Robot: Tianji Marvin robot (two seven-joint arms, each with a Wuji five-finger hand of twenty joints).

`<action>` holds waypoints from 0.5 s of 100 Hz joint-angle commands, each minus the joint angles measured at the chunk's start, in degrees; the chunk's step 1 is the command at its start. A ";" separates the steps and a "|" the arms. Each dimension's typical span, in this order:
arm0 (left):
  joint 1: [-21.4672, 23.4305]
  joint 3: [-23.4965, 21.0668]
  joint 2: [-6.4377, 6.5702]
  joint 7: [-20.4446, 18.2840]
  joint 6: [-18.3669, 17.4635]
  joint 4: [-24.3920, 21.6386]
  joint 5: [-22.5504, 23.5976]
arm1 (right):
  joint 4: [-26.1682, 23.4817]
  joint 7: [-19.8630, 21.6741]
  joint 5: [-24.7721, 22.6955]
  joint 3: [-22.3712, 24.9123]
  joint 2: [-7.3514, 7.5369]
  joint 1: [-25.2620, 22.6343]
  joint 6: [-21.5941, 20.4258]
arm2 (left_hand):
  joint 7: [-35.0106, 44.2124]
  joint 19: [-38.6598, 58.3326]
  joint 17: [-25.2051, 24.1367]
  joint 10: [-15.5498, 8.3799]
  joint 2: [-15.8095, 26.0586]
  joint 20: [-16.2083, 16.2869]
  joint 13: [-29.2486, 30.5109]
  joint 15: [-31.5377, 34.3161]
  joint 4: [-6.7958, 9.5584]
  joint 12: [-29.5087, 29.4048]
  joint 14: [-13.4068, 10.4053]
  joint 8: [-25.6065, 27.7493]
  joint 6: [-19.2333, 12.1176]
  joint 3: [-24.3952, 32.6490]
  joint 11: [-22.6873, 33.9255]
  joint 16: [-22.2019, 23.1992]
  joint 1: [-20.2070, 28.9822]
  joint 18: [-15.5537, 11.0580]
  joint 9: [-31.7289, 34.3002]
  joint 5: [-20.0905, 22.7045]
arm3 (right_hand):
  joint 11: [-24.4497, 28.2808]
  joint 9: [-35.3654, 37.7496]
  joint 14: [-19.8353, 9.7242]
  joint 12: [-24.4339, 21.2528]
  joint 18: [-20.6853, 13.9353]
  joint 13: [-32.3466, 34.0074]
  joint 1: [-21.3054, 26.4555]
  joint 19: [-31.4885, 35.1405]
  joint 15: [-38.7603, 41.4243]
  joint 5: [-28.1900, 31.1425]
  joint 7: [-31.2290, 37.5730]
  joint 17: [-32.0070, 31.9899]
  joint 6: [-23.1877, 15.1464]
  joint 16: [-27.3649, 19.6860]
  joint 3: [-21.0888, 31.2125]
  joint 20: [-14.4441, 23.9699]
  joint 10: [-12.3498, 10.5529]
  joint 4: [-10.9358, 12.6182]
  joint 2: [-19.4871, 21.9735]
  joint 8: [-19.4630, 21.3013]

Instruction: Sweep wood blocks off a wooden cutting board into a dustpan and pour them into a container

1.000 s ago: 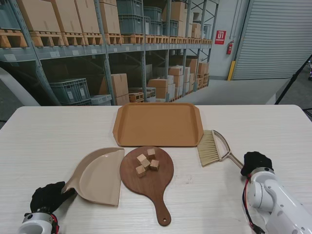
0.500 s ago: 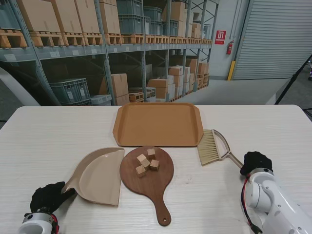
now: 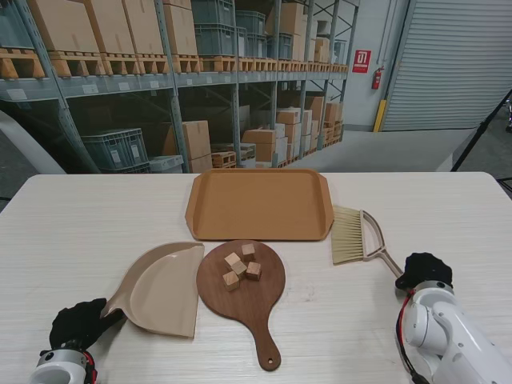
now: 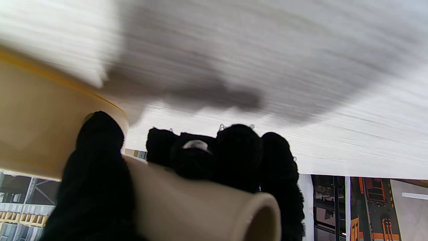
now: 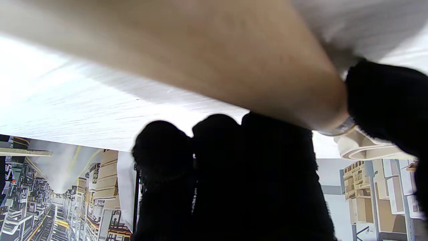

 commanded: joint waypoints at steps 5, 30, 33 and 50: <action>0.49 0.00 -0.24 -1.00 0.18 0.03 0.06 | 3.22 1.23 -0.37 -0.16 0.13 -1.55 0.92 | 3.66 0.75 -0.89 -2.84 10.50 1.39 2.41 0.36 0.25 1.76 -3.84 0.45 0.78 4.30 5.38 0.48 6.88 -0.16 4.29 5.08 | 4.93 5.92 -7.59 1.94 -2.21 3.04 42.43 7.09 2.68 11.52 17.73 2.09 -14.34 1.43 17.73 0.65 -4.37 7.03 -3.17 6.61; 0.50 -0.04 -0.24 -0.94 0.23 0.07 0.10 | 3.75 0.80 -1.08 -0.10 0.24 -1.28 0.61 | 3.61 0.75 -0.88 -2.82 10.47 1.39 2.41 0.36 0.25 1.76 -3.84 0.42 0.73 4.30 5.33 0.48 6.88 -0.13 4.27 5.06 | 5.78 7.04 -7.24 2.29 -2.25 2.90 45.41 8.98 5.02 13.43 18.12 2.37 -15.14 1.97 17.73 0.42 -4.10 2.97 -8.71 6.70; 0.50 -0.04 -0.24 -0.94 0.23 0.07 0.10 | 3.78 0.73 -1.15 -0.07 0.24 -1.25 0.60 | 3.61 0.75 -0.89 -2.82 10.47 1.39 2.41 0.36 0.25 1.76 -3.84 0.41 0.73 4.30 5.33 0.48 6.88 -0.12 4.27 5.06 | 5.82 7.23 -7.24 2.32 -2.47 2.94 45.47 9.37 5.25 13.60 18.05 2.55 -15.22 2.04 17.73 0.59 -4.09 3.10 -8.72 6.67; 0.48 -0.05 -0.25 -0.90 0.23 0.11 0.12 | 3.64 -0.39 -0.99 0.24 -0.02 -1.20 1.37 | 3.60 0.75 -0.87 -2.82 10.46 1.39 2.41 0.36 0.25 1.76 -3.84 0.40 0.73 4.29 5.33 0.48 6.88 -0.18 4.27 5.06 | 5.58 8.28 -6.57 2.41 -4.38 2.73 44.55 11.64 7.58 14.81 17.40 2.86 -14.80 1.82 17.73 0.73 -3.24 8.63 -8.56 6.52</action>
